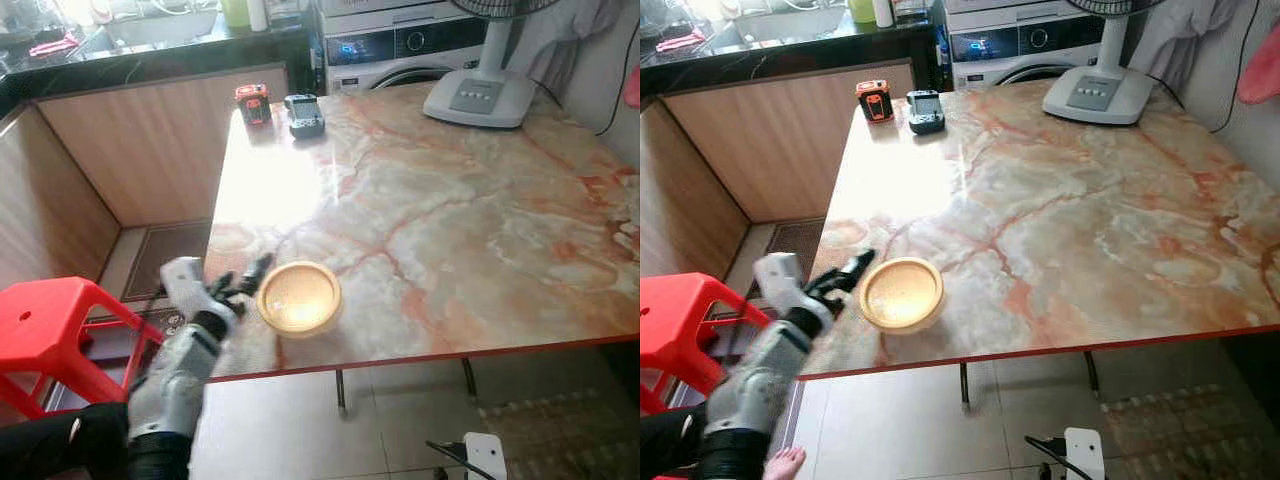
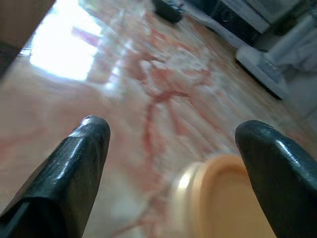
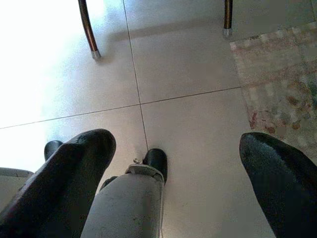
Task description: Restocking fridge
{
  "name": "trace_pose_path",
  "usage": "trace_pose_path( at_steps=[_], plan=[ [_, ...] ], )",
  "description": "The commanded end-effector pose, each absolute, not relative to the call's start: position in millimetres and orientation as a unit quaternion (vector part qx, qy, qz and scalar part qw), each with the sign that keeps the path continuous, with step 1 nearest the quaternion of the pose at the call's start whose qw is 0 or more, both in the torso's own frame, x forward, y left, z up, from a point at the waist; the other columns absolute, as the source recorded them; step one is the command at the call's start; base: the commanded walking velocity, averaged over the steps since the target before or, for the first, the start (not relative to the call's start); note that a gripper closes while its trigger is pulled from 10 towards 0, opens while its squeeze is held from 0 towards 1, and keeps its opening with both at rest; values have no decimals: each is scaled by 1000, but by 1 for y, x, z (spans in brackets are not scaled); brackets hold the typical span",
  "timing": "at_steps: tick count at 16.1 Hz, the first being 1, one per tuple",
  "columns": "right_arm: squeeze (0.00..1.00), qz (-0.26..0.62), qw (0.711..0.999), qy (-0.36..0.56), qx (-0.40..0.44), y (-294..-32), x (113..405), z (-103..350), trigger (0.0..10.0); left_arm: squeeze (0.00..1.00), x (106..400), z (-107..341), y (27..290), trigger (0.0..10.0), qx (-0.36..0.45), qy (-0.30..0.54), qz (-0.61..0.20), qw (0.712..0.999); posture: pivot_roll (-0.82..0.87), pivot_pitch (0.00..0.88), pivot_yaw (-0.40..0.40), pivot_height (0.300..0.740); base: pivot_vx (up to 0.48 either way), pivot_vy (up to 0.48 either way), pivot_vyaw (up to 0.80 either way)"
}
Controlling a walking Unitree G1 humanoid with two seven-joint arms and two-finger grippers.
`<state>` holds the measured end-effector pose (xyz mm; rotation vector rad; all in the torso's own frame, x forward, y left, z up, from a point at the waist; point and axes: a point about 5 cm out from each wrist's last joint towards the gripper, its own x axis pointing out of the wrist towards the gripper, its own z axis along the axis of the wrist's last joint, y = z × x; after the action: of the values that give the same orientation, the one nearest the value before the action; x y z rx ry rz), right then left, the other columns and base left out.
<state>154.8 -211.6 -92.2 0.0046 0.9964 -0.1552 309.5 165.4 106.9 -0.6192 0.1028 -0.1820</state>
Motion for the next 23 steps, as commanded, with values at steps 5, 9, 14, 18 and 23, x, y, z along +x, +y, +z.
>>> trace_pose_path(
  at_steps=[5,9,14,18,23],
  plan=[
    [0,-69,875,479,1,-210,154,-93,10000,0,309,89,157,10000,-296,118,-153,935,-71,0,88,740,0,0,0],
    [0,-73,875,478,1,-210,154,-93,10000,0,315,89,149,10000,-296,123,-175,931,-83,0,88,740,0,0,0],
    [0,-73,876,477,0,-211,154,-93,10000,0,317,85,139,10000,-310,135,-208,918,-92,0,86,740,0,0,0],
    [0,-76,876,476,1,-211,155,-92,10000,0,319,84,129,10000,-304,145,-236,912,-97,0,83,740,0,0,0],
    [0,-76,876,477,1,-211,155,-92,10000,0,322,82,122,10000,-299,153,-253,907,-102,0,83,740,0,0,0]
  ],
)
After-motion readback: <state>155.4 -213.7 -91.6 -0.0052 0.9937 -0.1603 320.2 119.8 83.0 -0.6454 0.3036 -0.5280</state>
